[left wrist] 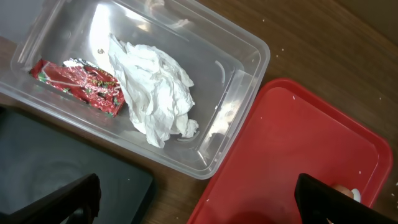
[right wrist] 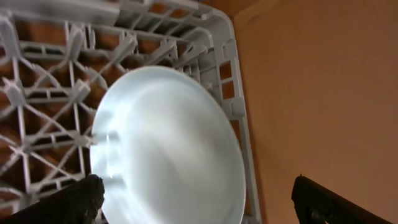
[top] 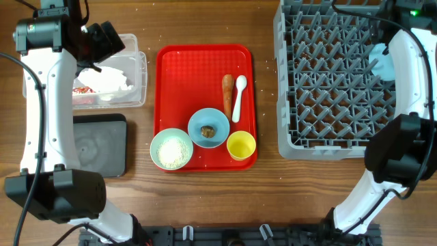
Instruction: Sort waste into correct bins and load items into the dishwasher rack
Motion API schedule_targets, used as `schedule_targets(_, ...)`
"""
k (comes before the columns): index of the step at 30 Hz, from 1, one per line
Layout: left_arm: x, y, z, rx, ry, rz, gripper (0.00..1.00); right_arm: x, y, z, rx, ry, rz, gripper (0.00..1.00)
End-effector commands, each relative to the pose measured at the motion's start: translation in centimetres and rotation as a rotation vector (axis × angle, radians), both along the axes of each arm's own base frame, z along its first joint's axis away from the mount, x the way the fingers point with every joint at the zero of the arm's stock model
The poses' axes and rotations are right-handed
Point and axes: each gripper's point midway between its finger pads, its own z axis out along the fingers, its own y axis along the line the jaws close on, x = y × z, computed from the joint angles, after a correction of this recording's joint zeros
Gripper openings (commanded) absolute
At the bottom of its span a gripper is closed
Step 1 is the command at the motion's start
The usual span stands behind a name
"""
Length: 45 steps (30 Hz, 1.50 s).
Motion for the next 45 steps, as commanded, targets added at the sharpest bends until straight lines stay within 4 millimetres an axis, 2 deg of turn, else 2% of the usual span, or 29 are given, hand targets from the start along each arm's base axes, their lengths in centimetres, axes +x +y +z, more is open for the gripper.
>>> schedule_targets(1, 0.0, 0.1, 0.4, 0.007, -0.011, 0.015, 1.0, 0.0, 2.4, 5.3, 0.108, -0.186, 0.032, 1.0)
schedule_targets(2, 0.0, 0.1, 0.4, 0.008, -0.012, 0.015, 1.0, -0.1, 3.8, 6.2, 0.159, -0.211, 0.074, 1.0)
schedule_targets(4, -0.1, 0.1, 0.4, 0.007, -0.01, 0.014, 1.0, -1.0, 9.2, 8.6, 0.34, -0.26, 0.229, 1.0)
schedule_targets(6, -0.1, 0.1, 0.3, 0.007, -0.007, 0.015, 1.0, -3.8, 18.8, 10.9, 0.682, -0.25, 0.519, 1.0)
schedule_targets(8, -0.1, 0.1, 0.3, 0.007, -0.007, 0.014, 1.0, -6.5, 25.0, 12.7, 0.925, -0.217, 0.745, 1.0)
schedule_targets(10, -0.1, 0.1, 0.3, 0.007, -0.007, 0.014, 1.0, -8.1, 28.9, 13.5, 1.09, -0.177, 0.872, 1.0)
schedule_targets(11, -0.1, 0.1, 0.3, 0.007, -0.007, 0.014, 1.0, -8.3, 30.2, 13.0, 1.137, -0.149, 0.879, 1.0)
schedule_targets(13, -0.1, 0.1, 0.3, 0.007, -0.007, 0.015, 1.0, -7.3, 32.0, 10.1, 1.172, -0.079, 0.729, 0.97)
schedule_targets(15, -0.1, 0.1, 0.3, 0.007, -0.007, 0.015, 1.0, -5.9, 33.5, 6.3, 1.146, -0.023, 0.522, 0.94)
schedule_targets(17, -0.1, 0.1, 0.3, 0.007, -0.007, 0.015, 1.0, -5.1, 35.8, 3.0, 1.098, 0.019, 0.398, 0.93)
schedule_targets(22, -0.3, 0.1, 0.2, 0.006, 0.003, 0.014, 1.0, -5.3, 40.8, -4.9, 0.994, 0.127, 0.222, 0.91)
schedule_targets(24, -0.5, 0.1, 0.1, 0.006, 0.012, 0.014, 1.0, -5.9, 42.0, -7.4, 0.991, 0.187, 0.184, 0.89)
schedule_targets(27, -0.6, 0.1, 0.1, 0.006, 0.013, 0.015, 1.0, -7.2, 42.8, -9.7, 0.97, 0.262, 0.147, 0.85)
schedule_targets(34, -1.4, 0.0, -0.3, 0.002, 0.05, 0.014, 1.0, -9.8, 42.2, -11.2, 0.909, 0.355, 0.09, 0.83)
schedule_targets(39, -1.6, 0.0, -0.4, 0.001, 0.06, 0.014, 1.0, -13.2, 41.8, -13.8, 0.847, 0.456, 0.023, 0.83)
schedule_targets(45, -1.6, -0.1, -0.4, 0.001, 0.061, 0.014, 1.0, -16.3, 41.1, -14.1, 0.783, 0.578, 0.018, 0.83)
